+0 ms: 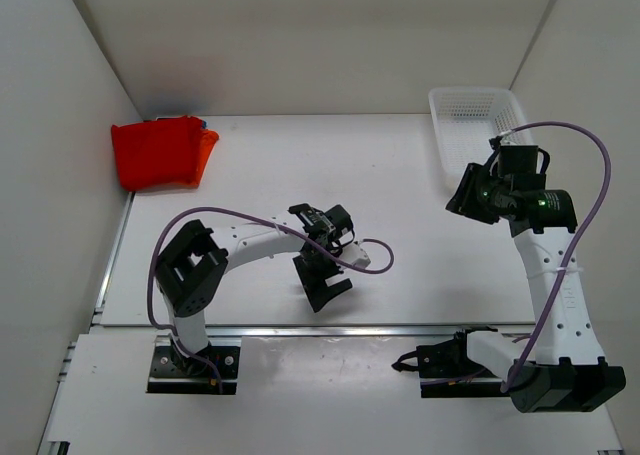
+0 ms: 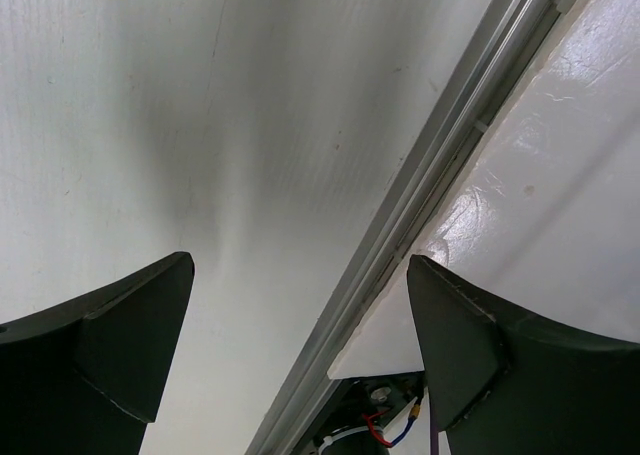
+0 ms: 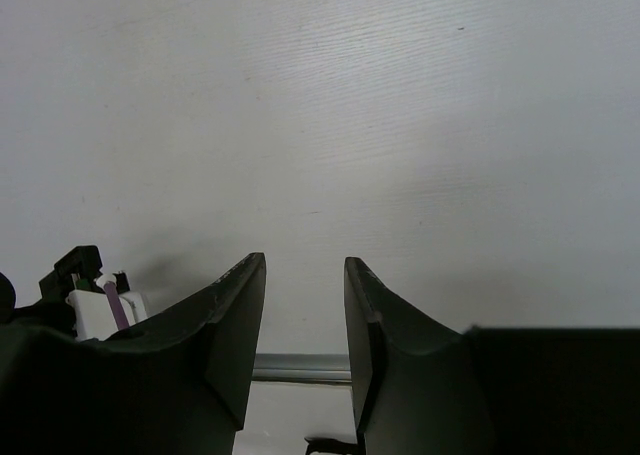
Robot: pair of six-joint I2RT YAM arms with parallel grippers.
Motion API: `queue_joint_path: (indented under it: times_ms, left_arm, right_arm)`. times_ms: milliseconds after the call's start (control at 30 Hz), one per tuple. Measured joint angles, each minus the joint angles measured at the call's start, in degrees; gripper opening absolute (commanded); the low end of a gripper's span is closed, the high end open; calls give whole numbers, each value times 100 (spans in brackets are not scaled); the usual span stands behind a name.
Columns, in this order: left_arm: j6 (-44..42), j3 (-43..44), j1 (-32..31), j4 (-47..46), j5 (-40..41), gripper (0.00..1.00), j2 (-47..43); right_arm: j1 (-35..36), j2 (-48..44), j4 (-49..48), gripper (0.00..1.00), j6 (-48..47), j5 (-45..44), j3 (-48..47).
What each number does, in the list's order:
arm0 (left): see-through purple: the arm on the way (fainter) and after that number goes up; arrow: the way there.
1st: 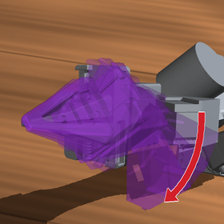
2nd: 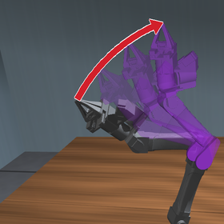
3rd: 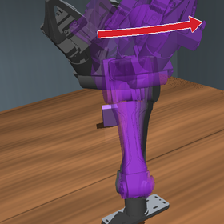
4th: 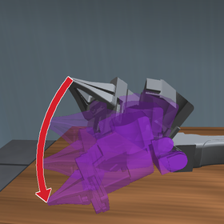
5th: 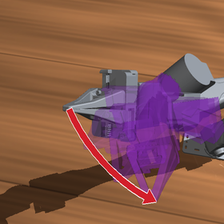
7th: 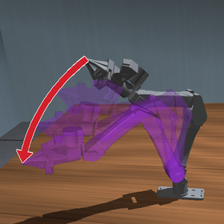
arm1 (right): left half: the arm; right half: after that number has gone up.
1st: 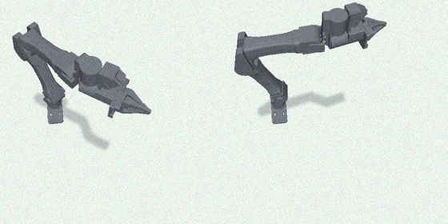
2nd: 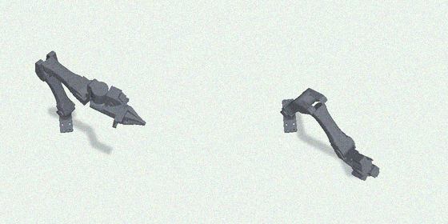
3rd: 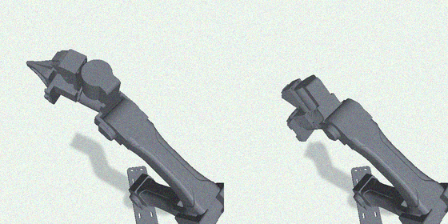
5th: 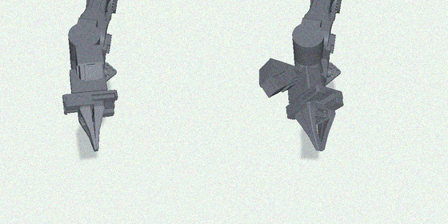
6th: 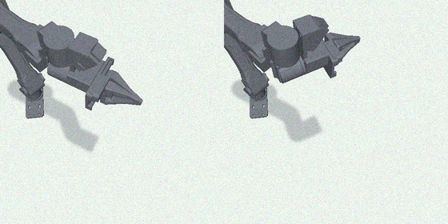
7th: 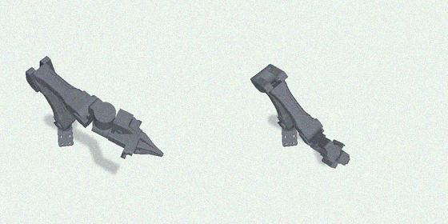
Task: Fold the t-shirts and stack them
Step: Put the neatly folded tshirt into the corner of the board with the left arm
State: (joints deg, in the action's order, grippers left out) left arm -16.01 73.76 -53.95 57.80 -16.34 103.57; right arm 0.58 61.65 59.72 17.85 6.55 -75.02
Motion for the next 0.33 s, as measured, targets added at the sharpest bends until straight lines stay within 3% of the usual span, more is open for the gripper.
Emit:
queue_joint_path:
  times_ms: [333]
  left_arm:
    - [-4, -2, 24, 2, -68, 99, -7]
  right_arm:
    - [0, -31, 4, 35, 13, -2, 55]
